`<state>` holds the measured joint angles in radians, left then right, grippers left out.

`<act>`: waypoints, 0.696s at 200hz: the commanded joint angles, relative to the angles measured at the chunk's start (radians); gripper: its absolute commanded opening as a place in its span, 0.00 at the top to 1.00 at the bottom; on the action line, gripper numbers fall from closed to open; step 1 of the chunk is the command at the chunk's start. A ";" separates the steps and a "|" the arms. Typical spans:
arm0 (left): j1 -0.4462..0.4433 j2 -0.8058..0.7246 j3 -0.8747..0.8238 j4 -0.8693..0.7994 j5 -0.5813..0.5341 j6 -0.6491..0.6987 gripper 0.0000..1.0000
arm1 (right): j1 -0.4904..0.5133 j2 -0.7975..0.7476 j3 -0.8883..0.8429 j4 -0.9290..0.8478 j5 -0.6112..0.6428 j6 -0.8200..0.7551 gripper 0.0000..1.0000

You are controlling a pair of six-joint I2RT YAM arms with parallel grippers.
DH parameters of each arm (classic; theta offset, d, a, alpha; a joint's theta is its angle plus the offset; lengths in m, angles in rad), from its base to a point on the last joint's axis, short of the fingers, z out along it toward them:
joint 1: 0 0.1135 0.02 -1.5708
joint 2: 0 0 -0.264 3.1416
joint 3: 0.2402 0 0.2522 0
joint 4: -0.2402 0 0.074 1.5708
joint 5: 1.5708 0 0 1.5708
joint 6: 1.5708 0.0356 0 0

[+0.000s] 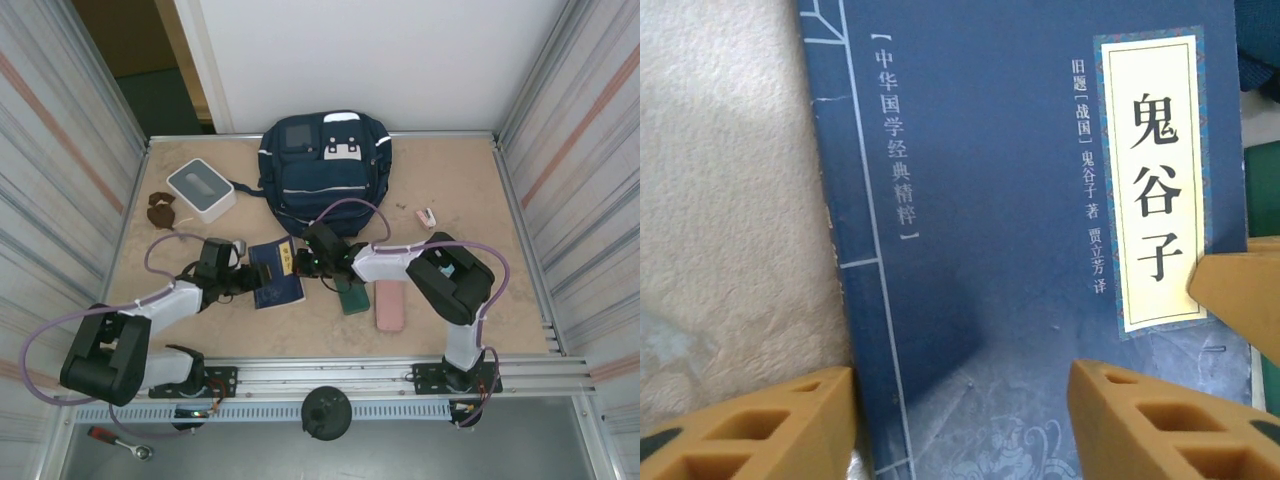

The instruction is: Pack books, pencil case, and school supplies into a backpack

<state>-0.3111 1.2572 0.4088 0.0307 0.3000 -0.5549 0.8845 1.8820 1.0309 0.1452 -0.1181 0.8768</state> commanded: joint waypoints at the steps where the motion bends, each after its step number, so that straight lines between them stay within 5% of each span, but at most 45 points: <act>1: 0.033 -0.033 -0.008 0.078 0.080 -0.012 0.35 | -0.027 -0.085 -0.026 0.055 -0.050 -0.032 1.00; 47: 0.191 -0.004 -0.050 0.339 0.389 -0.129 0.27 | -0.099 -0.217 -0.111 0.158 -0.155 -0.009 1.00; 139: 0.191 0.021 -0.060 0.608 0.522 -0.313 0.21 | -0.140 -0.378 -0.141 0.275 -0.256 0.046 1.00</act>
<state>-0.1234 1.2682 0.3470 0.5415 0.7620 -0.8104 0.7528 1.5620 0.8951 0.3065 -0.3267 0.8921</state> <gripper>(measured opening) 0.793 0.052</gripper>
